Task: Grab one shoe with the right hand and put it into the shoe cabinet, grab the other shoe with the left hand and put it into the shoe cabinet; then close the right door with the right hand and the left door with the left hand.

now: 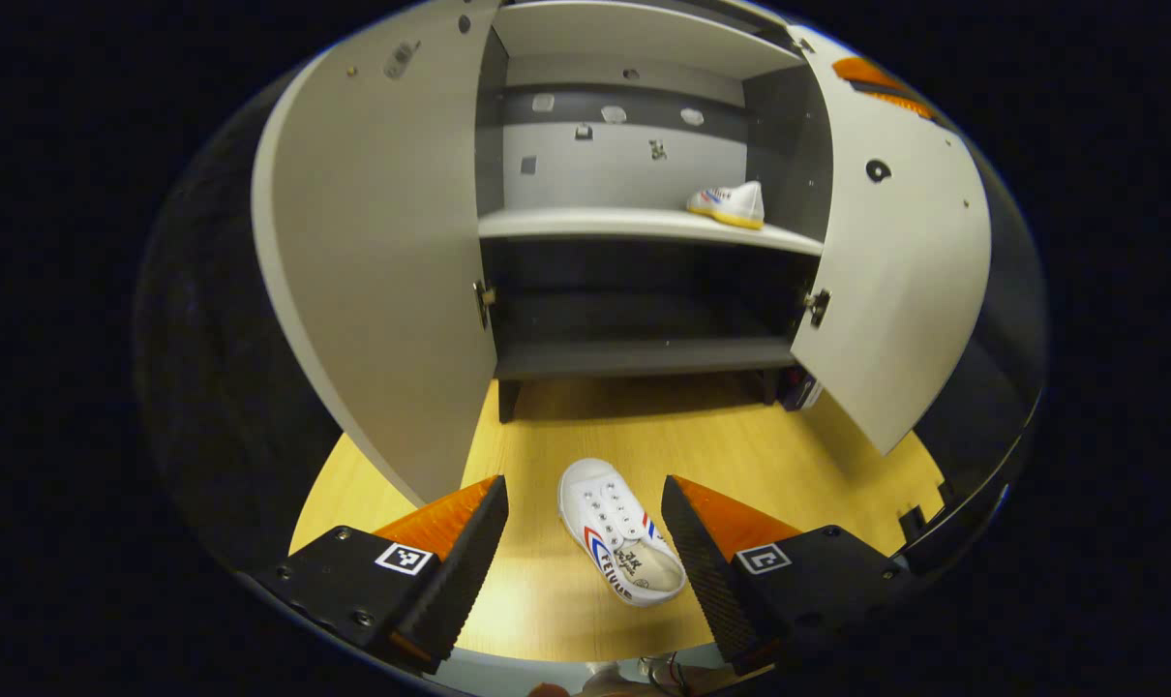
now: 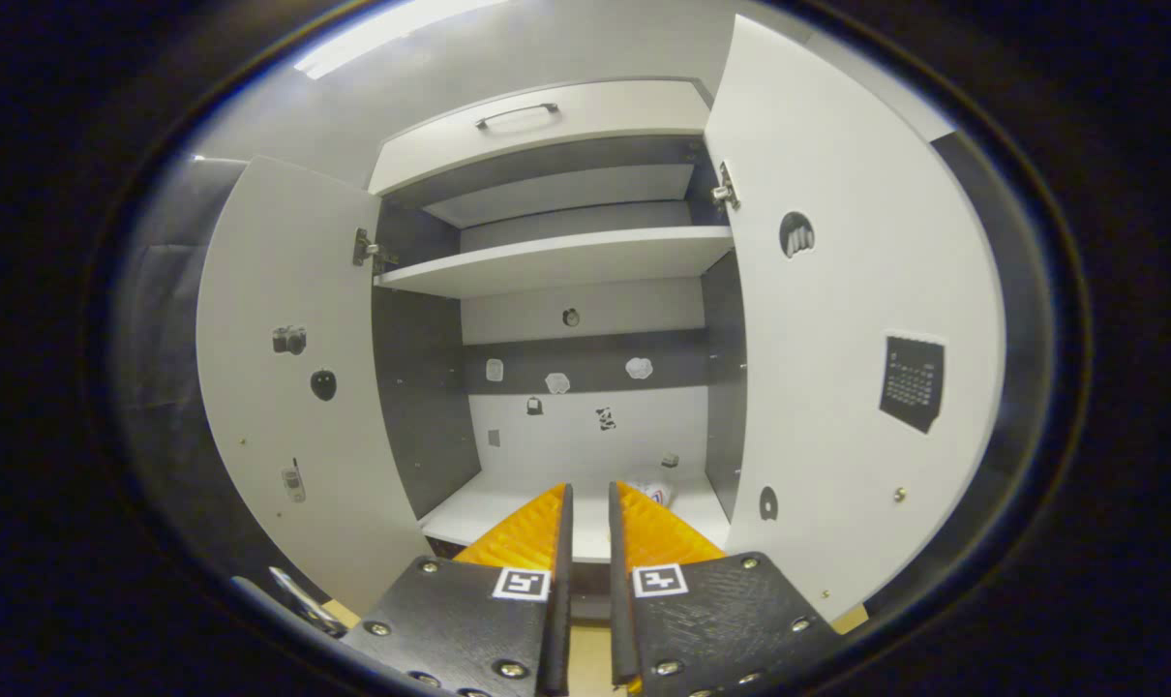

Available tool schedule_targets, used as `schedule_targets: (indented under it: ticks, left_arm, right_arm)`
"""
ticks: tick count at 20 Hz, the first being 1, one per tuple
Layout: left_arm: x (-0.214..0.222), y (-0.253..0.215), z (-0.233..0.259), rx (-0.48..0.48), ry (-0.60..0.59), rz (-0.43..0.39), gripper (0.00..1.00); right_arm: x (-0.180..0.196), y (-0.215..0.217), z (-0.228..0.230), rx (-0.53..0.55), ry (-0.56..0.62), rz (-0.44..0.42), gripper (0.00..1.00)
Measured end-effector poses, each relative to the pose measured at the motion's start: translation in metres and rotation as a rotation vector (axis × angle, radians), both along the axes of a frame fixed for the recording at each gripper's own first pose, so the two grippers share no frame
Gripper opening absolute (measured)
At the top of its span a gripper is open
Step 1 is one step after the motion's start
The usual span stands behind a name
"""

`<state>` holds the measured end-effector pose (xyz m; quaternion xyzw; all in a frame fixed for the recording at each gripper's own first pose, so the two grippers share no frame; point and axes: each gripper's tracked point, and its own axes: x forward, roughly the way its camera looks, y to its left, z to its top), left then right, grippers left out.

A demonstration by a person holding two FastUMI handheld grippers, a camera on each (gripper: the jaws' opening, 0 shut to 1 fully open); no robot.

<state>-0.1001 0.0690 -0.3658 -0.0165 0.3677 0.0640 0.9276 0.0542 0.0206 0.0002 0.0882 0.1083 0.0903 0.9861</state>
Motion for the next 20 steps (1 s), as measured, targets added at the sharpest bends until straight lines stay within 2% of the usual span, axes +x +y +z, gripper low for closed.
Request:
schedule_targets:
  ticks: [5, 11, 17, 18, 19, 20]
  left_arm:
    - [-0.010, -0.009, -0.090, -0.100, 0.199, 0.011, 0.98]
    - [-0.014, -0.004, -0.155, -0.142, 0.351, 0.024, 0.91]
    - [-0.010, -0.002, -0.177, -0.194, 0.393, 0.107, 0.81]
    - [-0.009, -0.001, -0.177, -0.204, 0.381, 0.116, 0.87]
    - [-0.010, -0.002, -0.178, -0.215, 0.382, 0.118, 0.78]
    - [-0.010, -0.004, -0.178, -0.235, 0.379, 0.124, 0.76]
  right_arm:
    - [-0.023, -0.018, 0.024, -0.041, -0.029, -0.014, 0.17]
    - [-0.052, -0.039, 0.056, -0.029, -0.061, -0.058, 0.17]
    - [-0.074, -0.070, 0.063, -0.071, -0.060, -0.146, 0.16]
    - [-0.078, -0.077, 0.066, -0.078, -0.065, -0.168, 0.17]
    - [-0.082, -0.085, 0.069, -0.083, -0.072, -0.192, 0.17]
    - [-0.085, -0.091, 0.072, -0.088, -0.078, -0.212, 0.17]
